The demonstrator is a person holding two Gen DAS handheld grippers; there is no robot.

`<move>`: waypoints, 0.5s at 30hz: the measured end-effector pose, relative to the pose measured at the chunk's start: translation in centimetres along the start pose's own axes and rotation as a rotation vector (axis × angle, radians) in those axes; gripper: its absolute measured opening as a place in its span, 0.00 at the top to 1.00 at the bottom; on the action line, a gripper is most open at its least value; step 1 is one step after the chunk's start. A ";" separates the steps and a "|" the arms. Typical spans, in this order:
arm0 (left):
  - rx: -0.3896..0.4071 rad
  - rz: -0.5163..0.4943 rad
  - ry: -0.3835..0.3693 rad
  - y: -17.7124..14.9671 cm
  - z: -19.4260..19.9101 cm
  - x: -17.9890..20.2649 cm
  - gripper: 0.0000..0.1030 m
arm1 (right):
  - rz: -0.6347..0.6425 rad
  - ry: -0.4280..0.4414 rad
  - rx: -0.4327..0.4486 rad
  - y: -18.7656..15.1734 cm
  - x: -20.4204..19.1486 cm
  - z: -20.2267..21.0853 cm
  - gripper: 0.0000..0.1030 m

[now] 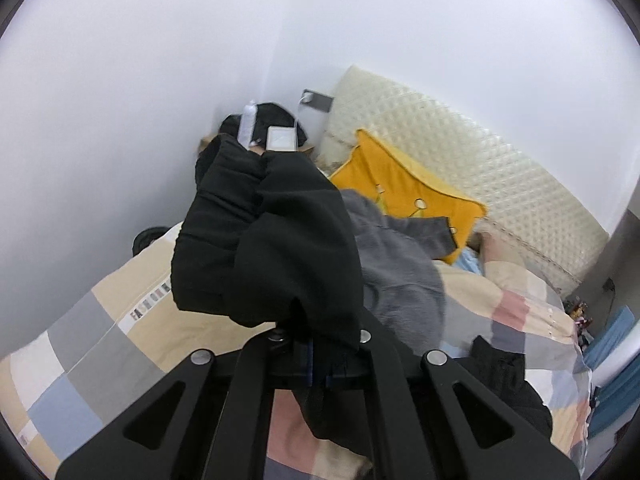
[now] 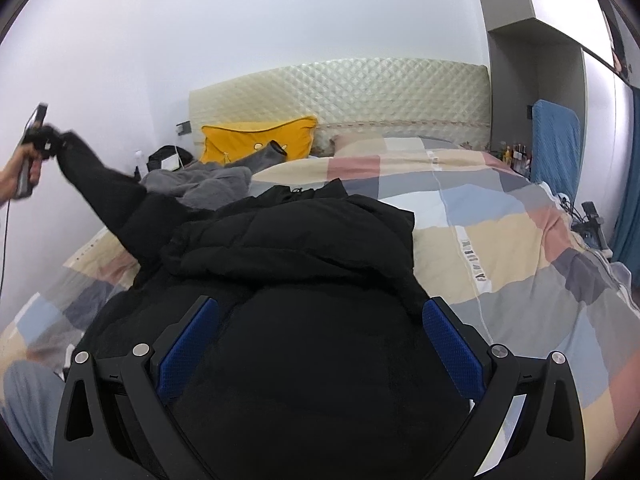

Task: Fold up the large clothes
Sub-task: 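Grasp the other black sleeve with the left gripper and lift it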

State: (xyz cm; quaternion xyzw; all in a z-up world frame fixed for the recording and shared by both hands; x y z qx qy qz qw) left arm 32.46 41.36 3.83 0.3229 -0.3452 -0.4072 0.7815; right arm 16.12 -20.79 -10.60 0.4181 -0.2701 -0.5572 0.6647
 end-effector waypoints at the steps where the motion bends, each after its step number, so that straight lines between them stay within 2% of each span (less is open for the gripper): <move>1: 0.006 -0.014 -0.004 0.1 0.5 1.1 0.98 | 0.010 0.002 0.000 -0.1 0.1 0.1 0.00; 10: 0.009 -0.175 -0.101 0.2 4.2 11.2 0.97 | 0.066 0.035 0.023 0.1 0.4 0.6 0.00; 15: 0.055 -0.283 -0.156 -0.8 6.5 16.7 0.97 | 0.012 0.046 0.019 0.0 1.8 0.8 0.00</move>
Point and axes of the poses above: each gripper's, at about its wrist camera, not at the fingertips, and z roughly against the way its jaws point, x to its right, y to its top, the point moved 4 cm from there along -z, roughly the way its jaws point
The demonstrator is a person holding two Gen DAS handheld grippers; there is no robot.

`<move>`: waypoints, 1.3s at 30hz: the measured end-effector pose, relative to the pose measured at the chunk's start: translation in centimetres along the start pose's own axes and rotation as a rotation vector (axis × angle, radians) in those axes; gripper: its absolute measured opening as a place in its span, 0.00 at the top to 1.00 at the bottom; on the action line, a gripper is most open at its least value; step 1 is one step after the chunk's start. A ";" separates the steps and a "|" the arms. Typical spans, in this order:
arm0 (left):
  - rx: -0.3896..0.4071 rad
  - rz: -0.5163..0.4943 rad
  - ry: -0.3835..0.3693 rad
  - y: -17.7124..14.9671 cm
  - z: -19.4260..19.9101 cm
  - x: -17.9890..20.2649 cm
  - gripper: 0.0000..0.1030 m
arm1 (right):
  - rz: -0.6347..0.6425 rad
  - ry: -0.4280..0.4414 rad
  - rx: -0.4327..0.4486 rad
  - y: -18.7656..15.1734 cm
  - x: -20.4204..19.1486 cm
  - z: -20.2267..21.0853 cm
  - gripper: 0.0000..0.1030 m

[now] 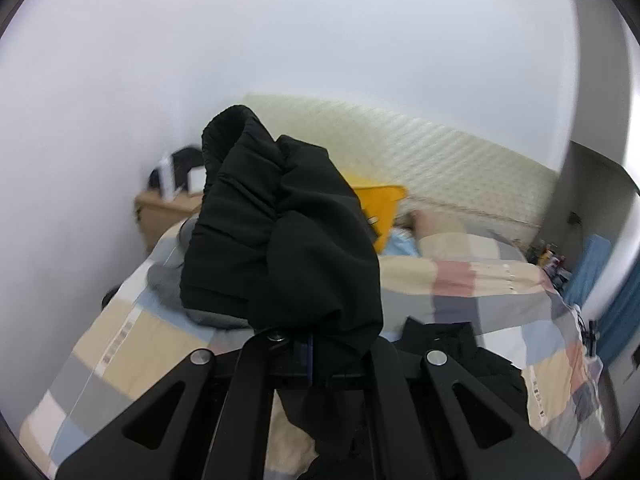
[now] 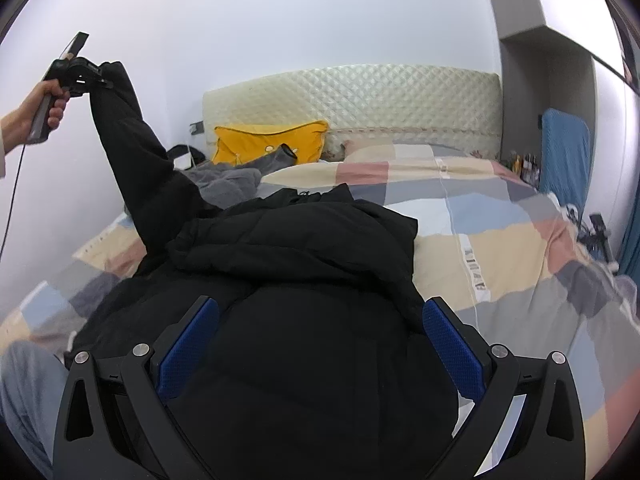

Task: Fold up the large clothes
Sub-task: 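Grasp the other black sleeve with the left gripper and lift it, then fold the held sleeve across the jacket body with the left gripper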

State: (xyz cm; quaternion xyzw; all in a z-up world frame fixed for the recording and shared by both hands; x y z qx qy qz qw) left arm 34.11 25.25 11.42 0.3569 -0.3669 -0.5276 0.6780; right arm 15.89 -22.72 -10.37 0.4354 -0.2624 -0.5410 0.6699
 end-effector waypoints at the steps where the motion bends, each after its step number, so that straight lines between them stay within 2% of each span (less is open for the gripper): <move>1: 0.011 -0.010 -0.012 0.0 0.3 0.9 0.97 | -0.017 0.000 0.001 0.0 0.4 0.1 0.00; 5: 0.027 -0.011 -0.072 -0.4 -0.1 4.9 0.97 | -0.049 -0.032 0.009 0.0 1.6 0.7 0.00; 11: 0.012 -0.086 -0.240 -3.3 -1.9 13.7 0.97 | -0.063 -0.073 0.048 0.0 2.4 2.0 0.00; 16: -0.021 -0.123 -0.325 -6.1 -3.1 20.2 0.97 | -0.072 -0.080 0.056 -0.2 3.2 2.1 0.00; 21: -0.047 -0.204 -0.359 -9.5 -5.4 26.6 0.97 | -0.113 -0.088 0.050 -0.6 4.4 2.0 0.00; 24: -0.049 -0.220 -0.405 -12.3 -6.3 28.6 0.97 | -0.101 -0.141 0.065 -0.7 4.7 2.3 0.00; 28: -0.075 -0.276 -0.438 -17.4 -8.4 31.7 0.97 | -0.121 -0.142 0.070 -0.9 5.3 2.2 0.00; 31: -0.141 -0.304 -0.475 -21.3 -10.6 33.7 0.97 | -0.149 -0.143 0.049 -1.3 6.1 1.5 0.00; 36: -0.235 -0.365 -0.460 -26.9 -14.1 36.4 0.97 | -0.169 -0.180 0.039 -1.4 7.0 0.6 0.00; 39: -0.276 -0.392 -0.430 -29.0 -15.7 37.2 0.97 | -0.183 -0.182 0.022 -1.6 7.5 -0.1 0.00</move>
Point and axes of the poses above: each gripper's, at about its wrist camera, not at the fingertips, and z roughly against the way its jaws point, x to its right, y to its top, the point moved 4 cm from there along -z, roughly the way its jaws point
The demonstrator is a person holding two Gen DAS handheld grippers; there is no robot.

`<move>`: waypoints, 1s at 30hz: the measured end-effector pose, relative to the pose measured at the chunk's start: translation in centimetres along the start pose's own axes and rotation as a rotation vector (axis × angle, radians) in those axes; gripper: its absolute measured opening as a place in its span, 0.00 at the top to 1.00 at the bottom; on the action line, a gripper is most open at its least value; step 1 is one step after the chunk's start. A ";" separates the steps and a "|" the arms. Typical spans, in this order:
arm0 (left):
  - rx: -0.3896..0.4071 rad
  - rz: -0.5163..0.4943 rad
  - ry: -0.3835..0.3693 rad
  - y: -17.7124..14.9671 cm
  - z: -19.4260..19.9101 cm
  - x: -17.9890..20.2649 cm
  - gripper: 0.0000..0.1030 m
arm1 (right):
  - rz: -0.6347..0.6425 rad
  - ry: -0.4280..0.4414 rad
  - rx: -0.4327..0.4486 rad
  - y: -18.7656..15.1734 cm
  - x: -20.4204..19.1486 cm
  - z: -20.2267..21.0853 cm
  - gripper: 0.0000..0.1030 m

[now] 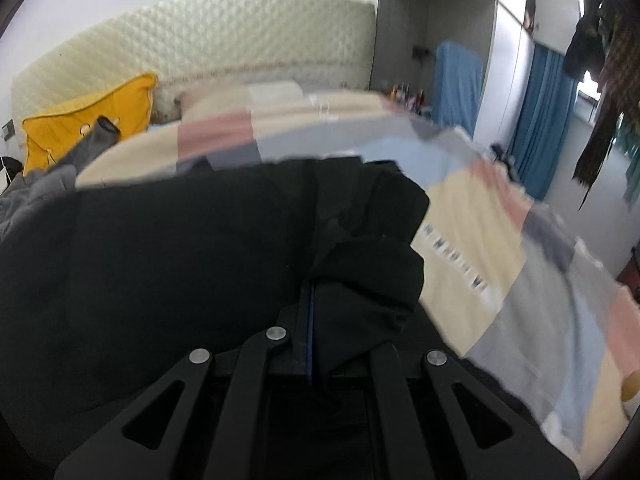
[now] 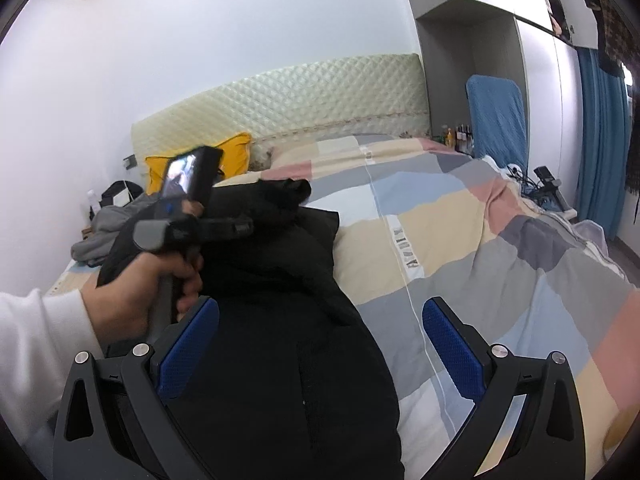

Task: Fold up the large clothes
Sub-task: 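Fold the held sleeve across the jacket body with the left gripper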

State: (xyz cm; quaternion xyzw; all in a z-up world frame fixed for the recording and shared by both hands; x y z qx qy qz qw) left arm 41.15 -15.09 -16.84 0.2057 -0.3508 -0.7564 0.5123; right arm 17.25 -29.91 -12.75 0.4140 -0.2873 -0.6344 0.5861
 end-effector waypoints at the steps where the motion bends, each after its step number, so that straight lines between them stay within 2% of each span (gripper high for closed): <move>1: -0.029 -0.010 0.012 -0.3 -1.0 0.2 0.97 | -0.004 0.001 -0.008 -0.1 0.1 -0.3 0.00; 5: -0.108 -0.011 0.017 -1.0 -3.0 0.4 0.97 | -0.013 0.001 -0.025 -0.4 0.1 -0.9 0.00; 9: -0.104 -0.016 0.003 -1.3 -2.5 0.5 0.96 | -0.006 -0.001 -0.033 -0.6 0.0 -1.1 0.00; 13: -0.112 0.002 -0.036 -1.3 -1.0 0.5 0.91 | -0.004 -0.005 -0.031 -0.7 -0.2 -1.1 0.00; 15: -0.098 0.016 -0.055 -1.1 0.2 0.3 0.84 | -0.002 -0.001 -0.031 -0.7 -0.4 -1.1 0.00; 16: -0.087 0.019 -0.062 -1.0 1.0 0.3 0.71 | -0.004 0.006 -0.031 -0.7 -0.5 -1.0 0.00; 17: -0.079 0.022 -0.064 -1.1 1.6 0.3 0.47 | -0.004 0.011 -0.027 -0.5 -0.6 -1.0 0.00; 18: -0.066 0.026 -0.064 -1.2 2.3 0.2 0.35 | 0.001 0.012 -0.023 -0.5 -0.7 -0.9 0.00; 19: -0.037 0.030 -0.058 -1.3 3.3 0.1 0.17 | 0.008 0.011 -0.019 -0.4 -0.9 -0.8 0.00; 25: 0.037 0.112 -0.052 -1.4 8.1 -2.7 0.15 | 0.041 0.008 -0.018 -0.5 -1.8 -0.6 0.00; 30: 0.127 0.135 0.107 -2.7 12.8 -6.7 0.13 | 0.029 0.044 -0.026 -0.5 -2.9 -0.9 0.00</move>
Point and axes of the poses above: each gripper's, at about its wrist camera, not at the fingertips, and z roughly against the way its jaws point, x to its right, y to its top, the point moved 4 cm from there along -z, roughly the way its jaws point
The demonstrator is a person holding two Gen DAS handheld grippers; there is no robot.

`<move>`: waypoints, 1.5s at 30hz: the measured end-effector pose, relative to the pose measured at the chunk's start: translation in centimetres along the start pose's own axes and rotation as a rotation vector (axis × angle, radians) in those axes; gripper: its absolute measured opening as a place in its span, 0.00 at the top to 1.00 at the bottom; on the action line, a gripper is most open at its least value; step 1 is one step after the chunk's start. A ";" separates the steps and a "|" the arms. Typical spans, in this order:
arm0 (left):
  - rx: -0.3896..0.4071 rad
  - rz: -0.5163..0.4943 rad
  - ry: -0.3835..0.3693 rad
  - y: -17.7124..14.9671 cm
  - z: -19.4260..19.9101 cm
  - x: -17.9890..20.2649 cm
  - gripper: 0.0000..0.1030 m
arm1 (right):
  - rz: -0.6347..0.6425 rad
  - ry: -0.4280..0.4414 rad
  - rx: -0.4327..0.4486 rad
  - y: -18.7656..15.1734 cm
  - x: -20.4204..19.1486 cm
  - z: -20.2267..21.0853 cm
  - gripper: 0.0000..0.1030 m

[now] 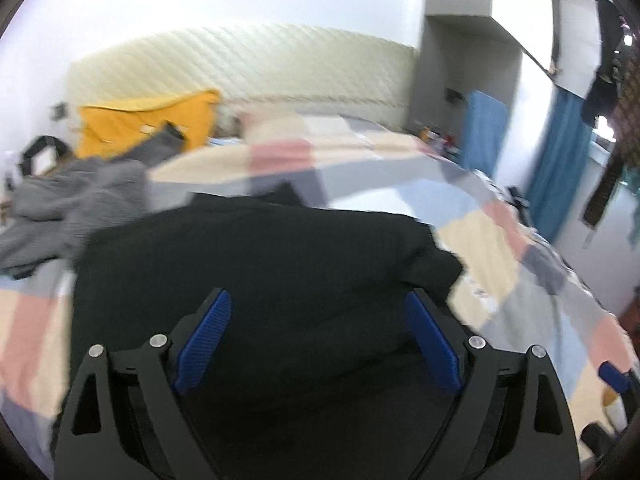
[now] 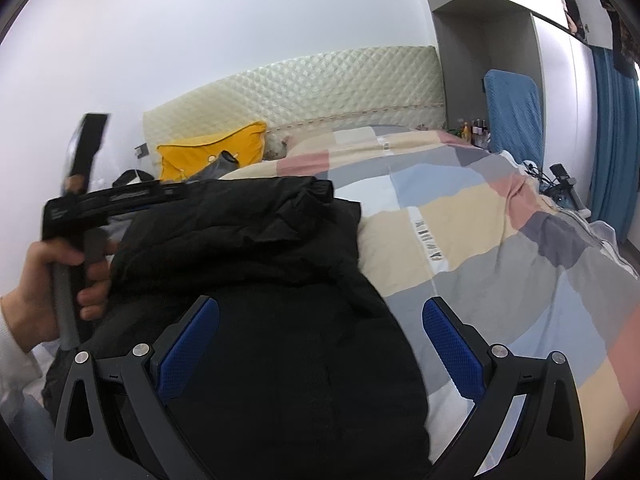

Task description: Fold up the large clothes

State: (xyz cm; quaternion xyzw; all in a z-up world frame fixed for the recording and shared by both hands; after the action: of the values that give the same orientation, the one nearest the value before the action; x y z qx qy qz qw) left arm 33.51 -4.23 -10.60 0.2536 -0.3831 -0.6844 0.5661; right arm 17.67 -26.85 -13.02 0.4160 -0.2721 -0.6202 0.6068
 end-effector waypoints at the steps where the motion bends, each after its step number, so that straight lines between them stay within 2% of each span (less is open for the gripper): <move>1: -0.002 0.008 0.022 -0.1 0.5 -0.8 0.11 | 0.007 0.001 0.004 0.0 -0.3 0.0 0.00; 3: -0.010 0.026 0.073 -0.6 1.6 -2.9 0.09 | 0.033 0.000 0.013 0.0 -1.0 0.2 0.00; 6: -0.020 0.045 0.101 -2.0 3.1 -5.8 0.02 | 0.050 0.005 0.012 0.1 -1.5 0.1 0.00; 12: -0.078 0.038 0.191 -5.5 4.7 -11.2 0.01 | 0.015 0.072 -0.006 1.0 -2.2 -0.4 0.00; 17: -0.131 0.035 0.258 -7.9 3.6 -14.9 0.01 | -0.027 0.142 -0.102 2.8 -2.0 -4.1 0.00; 22: -0.210 0.055 0.333 -10.1 1.0 -18.7 0.01 | -0.026 0.166 -0.132 6.1 -1.0 -9.2 0.00; 24: -0.252 0.071 0.337 -10.9 0.0 -19.8 0.01 | -0.042 0.175 -0.131 7.1 -0.3 -11.3 0.01; 28: -0.321 0.107 0.345 -12.0 -1.7 -20.6 0.01 | -0.029 0.170 -0.123 8.3 0.9 -15.9 0.12; 29: -0.334 0.112 0.351 -12.2 -2.1 -20.8 0.01 | -0.044 0.169 -0.142 8.3 1.4 -17.5 0.17; 31: -0.350 0.109 0.376 -12.3 -2.8 -21.1 0.01 | -0.085 0.193 -0.165 8.1 2.1 -19.1 0.21; 34: -0.352 0.087 0.423 -12.5 -3.5 -21.5 0.01 | -0.156 0.253 -0.186 7.4 2.8 -20.8 0.23; 36: -0.346 0.075 0.459 -12.4 -4.0 -21.8 0.01 | -0.167 0.274 -0.196 7.2 2.6 -21.3 0.27; 41: -0.284 0.112 0.500 -11.3 -3.8 -22.6 0.00 | -0.147 0.301 -0.217 7.2 1.5 -22.4 0.66; 43: -0.243 0.127 0.515 -10.9 -3.4 -22.9 0.00 | -0.117 0.299 -0.202 7.6 0.4 -21.8 0.77; 45: -0.210 0.143 0.537 -10.4 -2.9 -23.0 0.00 | -0.098 0.311 -0.178 8.2 -0.6 -21.0 0.80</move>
State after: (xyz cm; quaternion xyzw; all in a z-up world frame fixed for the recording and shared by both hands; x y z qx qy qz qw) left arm 35.05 18.04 -22.74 0.3380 -0.1639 -0.5870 0.7171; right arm 39.66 -23.74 -16.63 0.4643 -0.0984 -0.5988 0.6451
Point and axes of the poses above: each gripper's, at about its wrist camera, not at the fingertips, and z roughly against the way its jaws point, x to its right, y to its top, the point moved 4 cm from there along -z, roughly the way its jaws point
